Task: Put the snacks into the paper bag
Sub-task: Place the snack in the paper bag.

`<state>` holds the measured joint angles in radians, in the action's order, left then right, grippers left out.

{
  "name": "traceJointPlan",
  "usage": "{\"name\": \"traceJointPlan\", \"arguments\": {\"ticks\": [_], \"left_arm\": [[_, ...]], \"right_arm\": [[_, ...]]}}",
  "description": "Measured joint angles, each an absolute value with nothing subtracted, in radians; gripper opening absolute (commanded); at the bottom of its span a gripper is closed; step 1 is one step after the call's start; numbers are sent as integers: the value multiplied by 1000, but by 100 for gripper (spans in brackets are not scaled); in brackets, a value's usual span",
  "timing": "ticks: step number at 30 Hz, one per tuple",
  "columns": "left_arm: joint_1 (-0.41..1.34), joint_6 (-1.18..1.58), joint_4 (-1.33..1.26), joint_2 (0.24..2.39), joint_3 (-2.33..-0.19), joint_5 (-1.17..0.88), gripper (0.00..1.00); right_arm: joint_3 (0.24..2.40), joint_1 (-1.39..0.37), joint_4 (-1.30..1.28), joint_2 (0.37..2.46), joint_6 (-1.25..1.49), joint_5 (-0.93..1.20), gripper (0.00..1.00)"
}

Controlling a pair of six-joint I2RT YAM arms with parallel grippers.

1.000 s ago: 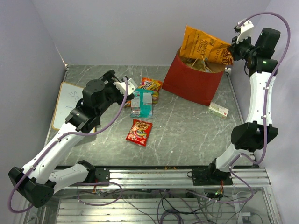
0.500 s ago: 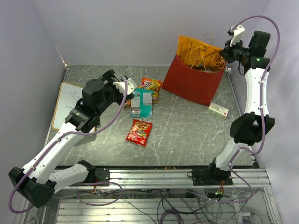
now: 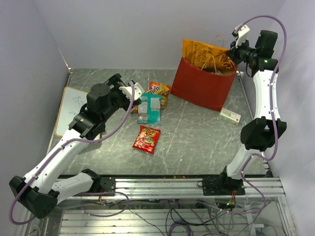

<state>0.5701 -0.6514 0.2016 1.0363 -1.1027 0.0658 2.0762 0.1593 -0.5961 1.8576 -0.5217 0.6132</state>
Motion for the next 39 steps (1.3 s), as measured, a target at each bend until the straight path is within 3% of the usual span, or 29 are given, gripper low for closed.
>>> {"name": "traceJointPlan", "arguments": {"ticks": [15, 39], "left_arm": [[570, -657, 200, 1036, -1096, 62, 99], [566, -666, 201, 1036, -1085, 26, 99]], "right_arm": [[2076, 151, -612, 1856, -558, 622, 0], [2070, 157, -911, 1925, -568, 526, 2]]}}
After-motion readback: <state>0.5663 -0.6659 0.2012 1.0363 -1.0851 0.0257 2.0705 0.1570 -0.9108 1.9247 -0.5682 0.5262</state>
